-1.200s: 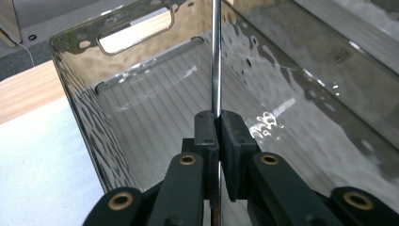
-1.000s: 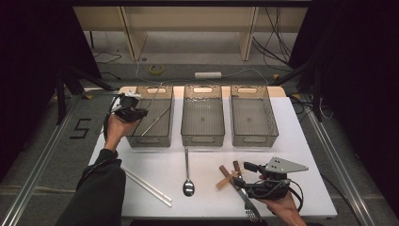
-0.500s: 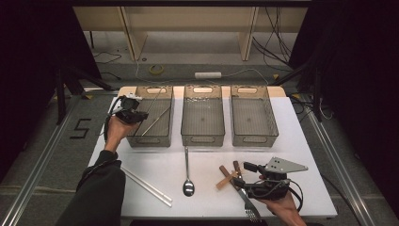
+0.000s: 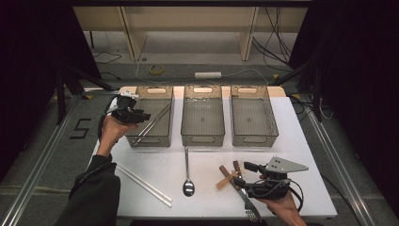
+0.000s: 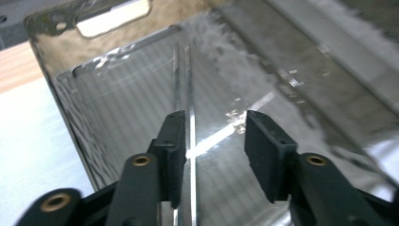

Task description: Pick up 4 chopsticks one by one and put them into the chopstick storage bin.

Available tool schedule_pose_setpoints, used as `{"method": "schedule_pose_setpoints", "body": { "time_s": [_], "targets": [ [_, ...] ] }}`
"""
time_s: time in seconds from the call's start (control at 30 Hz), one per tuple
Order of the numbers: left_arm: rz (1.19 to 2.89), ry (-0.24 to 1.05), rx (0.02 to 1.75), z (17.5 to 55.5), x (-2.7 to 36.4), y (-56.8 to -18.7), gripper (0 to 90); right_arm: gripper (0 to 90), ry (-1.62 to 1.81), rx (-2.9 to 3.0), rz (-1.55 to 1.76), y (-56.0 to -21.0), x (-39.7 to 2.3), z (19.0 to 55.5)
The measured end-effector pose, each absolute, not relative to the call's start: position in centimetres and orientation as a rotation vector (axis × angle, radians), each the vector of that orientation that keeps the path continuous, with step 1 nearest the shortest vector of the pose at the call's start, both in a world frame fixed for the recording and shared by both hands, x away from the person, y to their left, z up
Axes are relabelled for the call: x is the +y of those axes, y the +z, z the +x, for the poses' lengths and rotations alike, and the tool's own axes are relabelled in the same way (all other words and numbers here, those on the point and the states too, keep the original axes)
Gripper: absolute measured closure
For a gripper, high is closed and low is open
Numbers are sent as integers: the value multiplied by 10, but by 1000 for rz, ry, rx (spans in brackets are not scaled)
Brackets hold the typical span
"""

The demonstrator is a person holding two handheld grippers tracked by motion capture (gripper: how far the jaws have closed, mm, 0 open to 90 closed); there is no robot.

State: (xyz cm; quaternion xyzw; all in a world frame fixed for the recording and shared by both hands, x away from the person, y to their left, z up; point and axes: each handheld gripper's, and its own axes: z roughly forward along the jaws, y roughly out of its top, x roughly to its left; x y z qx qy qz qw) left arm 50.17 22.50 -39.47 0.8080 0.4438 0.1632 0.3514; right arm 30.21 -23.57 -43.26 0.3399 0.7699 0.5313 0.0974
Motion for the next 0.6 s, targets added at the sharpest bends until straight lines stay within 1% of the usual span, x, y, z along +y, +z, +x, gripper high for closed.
{"method": "schedule_pose_setpoints", "body": {
  "time_s": [0.17,0.3,0.5,0.6],
  "targets": [
    [2174,408,1070,484,219,-387,476,292,1575,2282,1010,-433,-235,302],
    [2221,399,1015,470,216,-381,428,292,1580,2280,1007,-432,-236,302],
    [2300,388,943,440,212,-379,387,292,1577,2284,1003,-432,-235,302],
    [2358,361,890,423,209,-382,375,292,1575,2291,1001,-432,-234,301]
  ]
}}
